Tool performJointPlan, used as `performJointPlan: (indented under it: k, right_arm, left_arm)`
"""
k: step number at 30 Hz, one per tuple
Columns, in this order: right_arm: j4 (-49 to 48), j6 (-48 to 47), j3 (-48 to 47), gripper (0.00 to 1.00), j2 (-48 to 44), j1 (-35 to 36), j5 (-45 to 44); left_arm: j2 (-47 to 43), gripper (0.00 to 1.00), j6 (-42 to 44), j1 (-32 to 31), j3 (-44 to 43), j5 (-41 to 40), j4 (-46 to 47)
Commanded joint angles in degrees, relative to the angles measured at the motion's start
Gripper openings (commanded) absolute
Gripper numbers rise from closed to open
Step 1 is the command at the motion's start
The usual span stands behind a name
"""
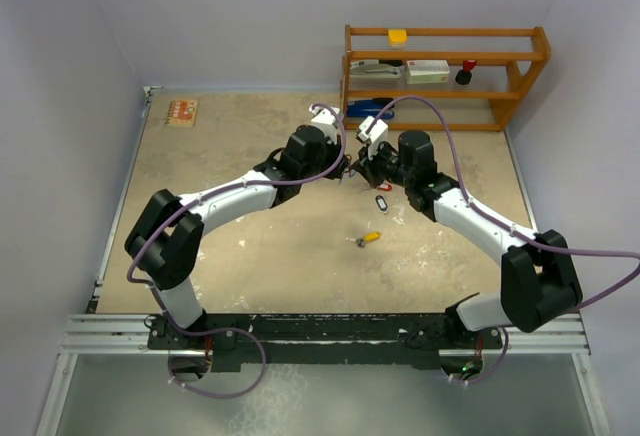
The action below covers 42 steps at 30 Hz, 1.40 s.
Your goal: Put the keys on the keyring
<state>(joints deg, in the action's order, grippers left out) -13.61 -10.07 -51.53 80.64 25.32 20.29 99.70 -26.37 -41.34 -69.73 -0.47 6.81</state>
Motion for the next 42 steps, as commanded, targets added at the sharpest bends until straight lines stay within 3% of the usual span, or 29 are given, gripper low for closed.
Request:
performJointPlan:
  k: [1,42]
  right_arm:
    - [-1.59,-0.15,-1.06,0.0,0.3,-0.18,-0.63]
    - [-1.56,-0.83,-1.12,0.0,0.21,-0.18,1.81]
  left_arm:
    - [-3.55,0.0,0.17,-0.31,-0.14,-0.25,2.61]
    - [-1.28,0.0,0.62,-0.31,-1.65,2.18,1.55]
